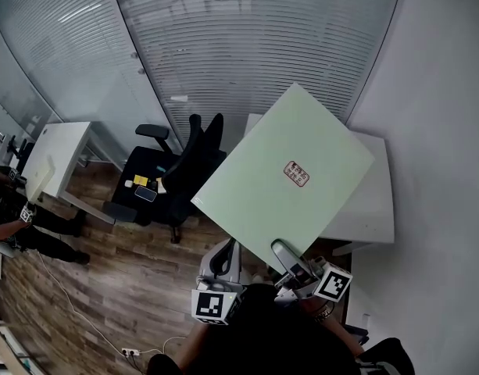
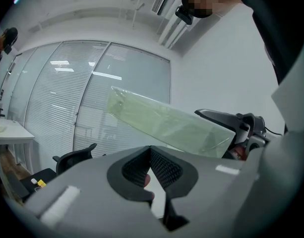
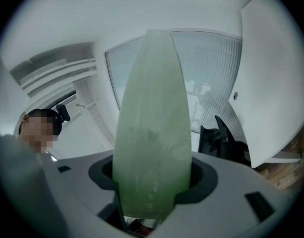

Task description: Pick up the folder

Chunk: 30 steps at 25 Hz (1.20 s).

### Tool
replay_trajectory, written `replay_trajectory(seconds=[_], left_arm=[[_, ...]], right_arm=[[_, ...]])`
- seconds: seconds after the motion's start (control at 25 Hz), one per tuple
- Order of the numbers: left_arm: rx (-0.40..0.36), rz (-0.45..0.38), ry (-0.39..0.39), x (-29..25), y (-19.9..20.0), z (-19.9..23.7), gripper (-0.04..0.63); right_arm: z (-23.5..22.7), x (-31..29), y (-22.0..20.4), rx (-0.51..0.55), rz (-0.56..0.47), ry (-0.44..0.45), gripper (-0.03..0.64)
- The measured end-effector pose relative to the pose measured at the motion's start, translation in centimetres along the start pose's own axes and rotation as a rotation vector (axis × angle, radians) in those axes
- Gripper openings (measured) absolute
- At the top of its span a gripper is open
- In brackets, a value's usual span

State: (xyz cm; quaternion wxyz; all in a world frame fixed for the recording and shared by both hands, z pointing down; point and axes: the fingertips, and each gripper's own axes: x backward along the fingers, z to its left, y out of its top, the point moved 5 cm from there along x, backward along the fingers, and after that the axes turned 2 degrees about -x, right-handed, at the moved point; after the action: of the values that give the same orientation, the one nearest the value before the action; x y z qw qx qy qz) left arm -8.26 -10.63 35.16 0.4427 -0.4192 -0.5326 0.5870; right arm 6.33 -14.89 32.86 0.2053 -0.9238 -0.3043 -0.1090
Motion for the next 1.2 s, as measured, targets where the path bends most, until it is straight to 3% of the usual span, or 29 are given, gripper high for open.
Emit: replay_trajectory(seconds=[0.12, 0.32, 0.64, 1.2], left_arm=[[0.029, 0.019, 0.021, 0.2, 0.3, 0.3, 0.005], [-0.006, 0.004, 0.031, 1.3, 0.0, 0.6, 0.005], [0.027, 0.033, 0.040, 1.3, 0.2, -0.4, 0.005], [0.012, 0.049, -0.074, -0.9, -0.1, -3.1, 0.005]], right_arm=[[-0.2, -0.4, -0.2, -0.014, -0.003, 0.015, 0.272], [-0.2, -0.6, -0.5, -0.040, 0.002, 0.014, 0.272], [-0.5, -0.3, -0.5, -0.040, 0.018, 0.000, 0.272], [-0.9, 2.3, 1.2, -0.037, -0.070, -0.045, 0.272]])
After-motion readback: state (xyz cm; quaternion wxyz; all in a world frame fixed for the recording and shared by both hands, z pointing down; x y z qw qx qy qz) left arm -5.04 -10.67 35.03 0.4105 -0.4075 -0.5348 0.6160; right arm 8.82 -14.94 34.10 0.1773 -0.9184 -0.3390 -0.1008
